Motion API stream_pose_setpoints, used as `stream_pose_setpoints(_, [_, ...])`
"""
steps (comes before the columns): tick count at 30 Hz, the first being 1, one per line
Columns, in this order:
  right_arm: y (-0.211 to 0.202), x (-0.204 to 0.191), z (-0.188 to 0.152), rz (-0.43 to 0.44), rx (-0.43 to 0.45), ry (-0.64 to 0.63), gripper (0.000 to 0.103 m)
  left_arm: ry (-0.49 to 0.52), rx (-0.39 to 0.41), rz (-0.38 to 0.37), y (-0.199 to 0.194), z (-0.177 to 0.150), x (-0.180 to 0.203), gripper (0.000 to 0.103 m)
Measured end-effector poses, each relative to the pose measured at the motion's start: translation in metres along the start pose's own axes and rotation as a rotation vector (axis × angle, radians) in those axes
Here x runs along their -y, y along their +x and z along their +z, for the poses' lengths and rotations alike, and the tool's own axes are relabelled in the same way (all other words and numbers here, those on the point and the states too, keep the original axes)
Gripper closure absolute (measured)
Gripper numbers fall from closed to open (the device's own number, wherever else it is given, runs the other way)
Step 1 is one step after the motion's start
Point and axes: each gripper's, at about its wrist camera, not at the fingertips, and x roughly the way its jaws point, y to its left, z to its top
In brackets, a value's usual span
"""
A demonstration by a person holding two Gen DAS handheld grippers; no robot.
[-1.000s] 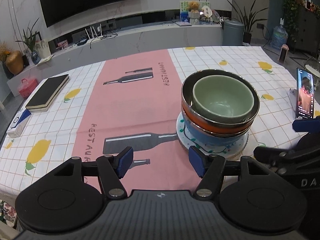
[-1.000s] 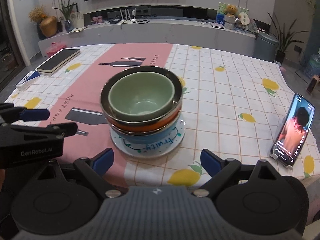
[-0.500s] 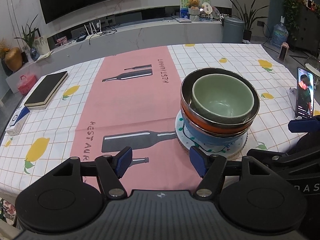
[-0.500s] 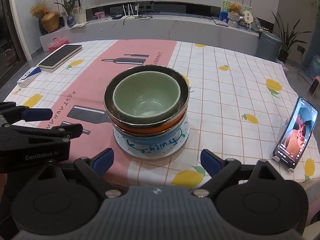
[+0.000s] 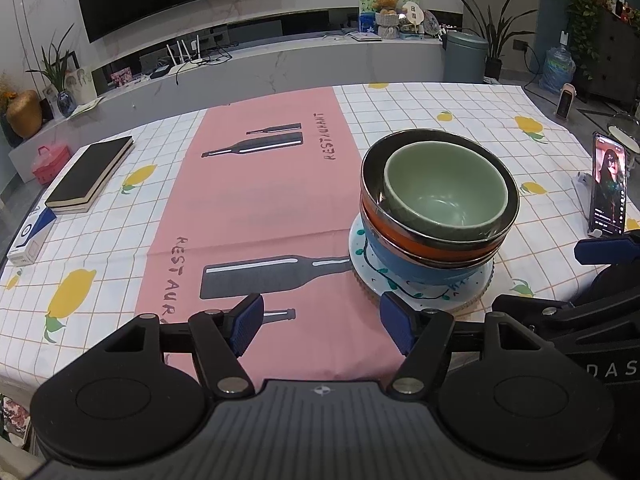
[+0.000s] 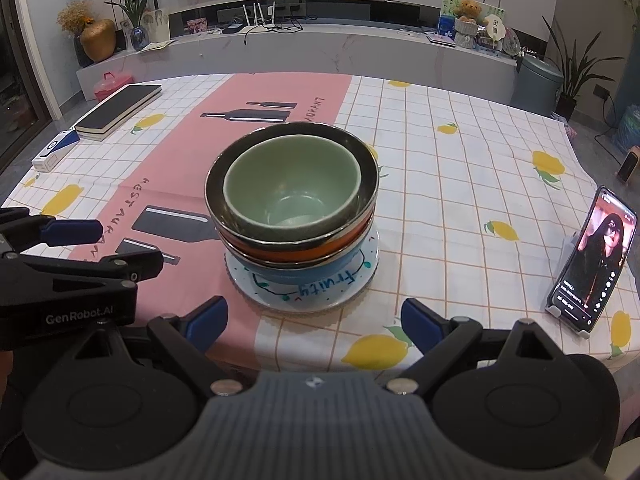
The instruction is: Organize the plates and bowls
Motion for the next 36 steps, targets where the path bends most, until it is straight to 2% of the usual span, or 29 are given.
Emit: stream_pose_setpoints(36, [0.0031,-0.0038,0.0011,-0.003,-0.006,-0.018,0.011,-0.01,-0.001,-0.015,-0.0021,-0.0007,-0.0032,0.024])
